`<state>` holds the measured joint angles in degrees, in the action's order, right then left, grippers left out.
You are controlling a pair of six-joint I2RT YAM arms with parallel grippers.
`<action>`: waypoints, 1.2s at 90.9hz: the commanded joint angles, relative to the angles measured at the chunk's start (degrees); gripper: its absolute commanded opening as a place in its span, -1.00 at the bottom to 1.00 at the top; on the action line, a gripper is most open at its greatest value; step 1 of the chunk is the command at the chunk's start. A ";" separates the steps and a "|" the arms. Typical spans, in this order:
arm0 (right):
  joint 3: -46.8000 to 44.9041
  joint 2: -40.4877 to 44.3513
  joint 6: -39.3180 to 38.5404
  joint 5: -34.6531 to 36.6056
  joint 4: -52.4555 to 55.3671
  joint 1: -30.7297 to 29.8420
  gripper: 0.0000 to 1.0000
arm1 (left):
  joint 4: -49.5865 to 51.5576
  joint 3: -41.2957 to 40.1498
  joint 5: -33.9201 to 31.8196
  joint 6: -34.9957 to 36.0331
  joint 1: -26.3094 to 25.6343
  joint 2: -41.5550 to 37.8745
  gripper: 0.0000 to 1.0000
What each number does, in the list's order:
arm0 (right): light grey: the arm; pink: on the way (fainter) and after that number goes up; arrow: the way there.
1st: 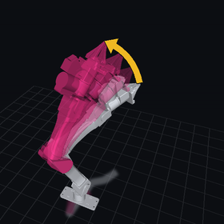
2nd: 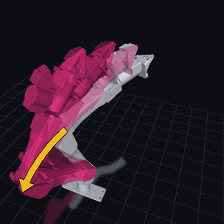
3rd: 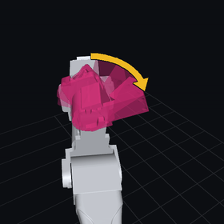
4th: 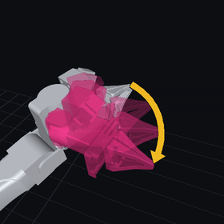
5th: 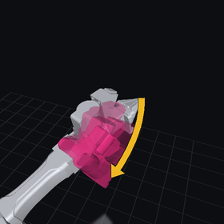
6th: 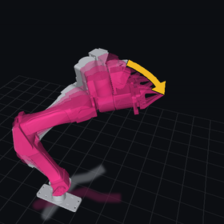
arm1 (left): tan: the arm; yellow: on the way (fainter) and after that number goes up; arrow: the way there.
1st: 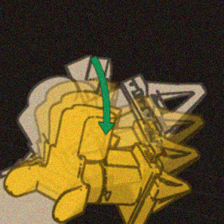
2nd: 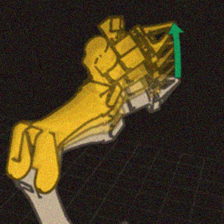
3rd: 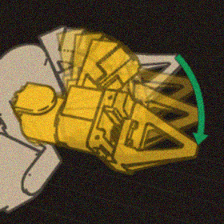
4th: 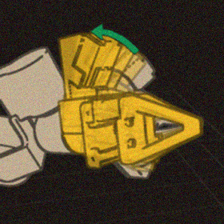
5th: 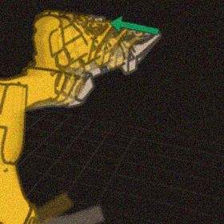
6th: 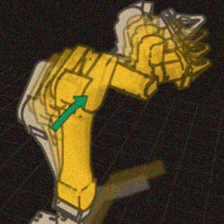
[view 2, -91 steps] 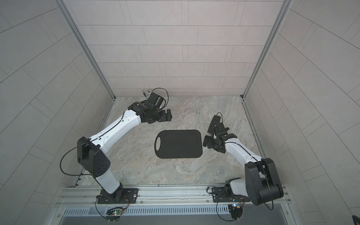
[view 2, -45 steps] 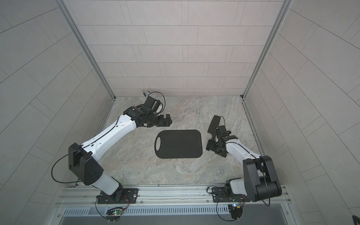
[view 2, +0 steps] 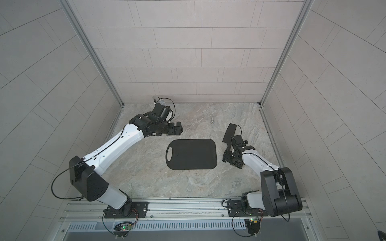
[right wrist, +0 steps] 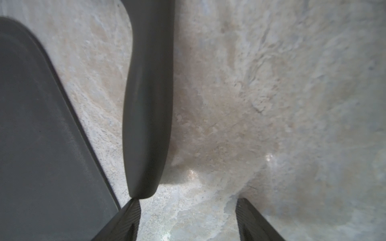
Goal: Align the knife with the edge of the cutting board
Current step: Adjust the knife at the center of the board.
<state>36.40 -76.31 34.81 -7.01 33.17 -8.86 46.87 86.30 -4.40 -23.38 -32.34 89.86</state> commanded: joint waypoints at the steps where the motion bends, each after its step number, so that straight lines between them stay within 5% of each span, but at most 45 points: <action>1: -1.33 -2.27 0.71 1.65 1.48 0.25 0.41 | 0.39 -0.81 -0.45 1.15 -0.31 -0.91 1.00; 64: 7.69 -3.76 2.69 1.23 4.57 -2.56 0.36 | 0.41 -0.87 -0.14 1.33 -0.29 -1.54 1.00; 109: 19.58 -18.62 1.82 5.53 6.07 -2.56 0.18 | 0.44 -0.78 0.52 1.35 -0.27 -0.74 1.00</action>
<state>53.56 -93.45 36.69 -4.08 37.98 -11.27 46.89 86.11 -4.49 -22.52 -32.34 89.86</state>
